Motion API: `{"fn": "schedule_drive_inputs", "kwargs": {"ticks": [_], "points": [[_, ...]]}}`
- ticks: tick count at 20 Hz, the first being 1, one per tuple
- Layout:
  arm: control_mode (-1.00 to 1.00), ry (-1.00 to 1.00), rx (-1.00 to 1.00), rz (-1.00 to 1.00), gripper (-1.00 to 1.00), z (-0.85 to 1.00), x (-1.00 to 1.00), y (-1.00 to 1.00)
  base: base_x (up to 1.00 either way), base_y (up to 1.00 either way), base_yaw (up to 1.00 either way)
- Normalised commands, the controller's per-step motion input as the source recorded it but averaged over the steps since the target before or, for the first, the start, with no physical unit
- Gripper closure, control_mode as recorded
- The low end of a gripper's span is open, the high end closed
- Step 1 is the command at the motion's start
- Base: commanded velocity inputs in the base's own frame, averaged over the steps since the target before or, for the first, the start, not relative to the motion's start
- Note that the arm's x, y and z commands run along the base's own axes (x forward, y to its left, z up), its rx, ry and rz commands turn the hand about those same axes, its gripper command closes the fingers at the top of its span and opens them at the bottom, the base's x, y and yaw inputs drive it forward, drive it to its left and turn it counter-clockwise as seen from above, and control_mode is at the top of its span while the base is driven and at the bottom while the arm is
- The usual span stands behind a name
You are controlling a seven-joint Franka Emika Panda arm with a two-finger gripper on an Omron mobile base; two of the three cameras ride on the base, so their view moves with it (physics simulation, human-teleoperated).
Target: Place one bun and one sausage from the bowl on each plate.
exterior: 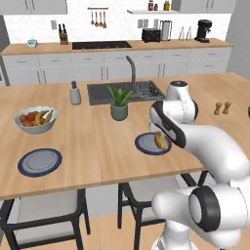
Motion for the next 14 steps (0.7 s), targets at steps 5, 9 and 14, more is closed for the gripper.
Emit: {"fn": "schedule_drive_inputs", "kwargs": {"ticks": [5,9,14], "points": [[-1.00,0.00,0.00,0.00,-1.00,0.48,-0.93,-0.06,0.00,0.00,0.00],[-1.00,0.00,0.00,0.00,-1.00,0.50,-0.76,0.00,0.00,0.00,0.00],[-1.00,-0.02,0.00,0.00,-1.00,0.29,-0.60,0.00,0.00,0.00,0.00]]}}
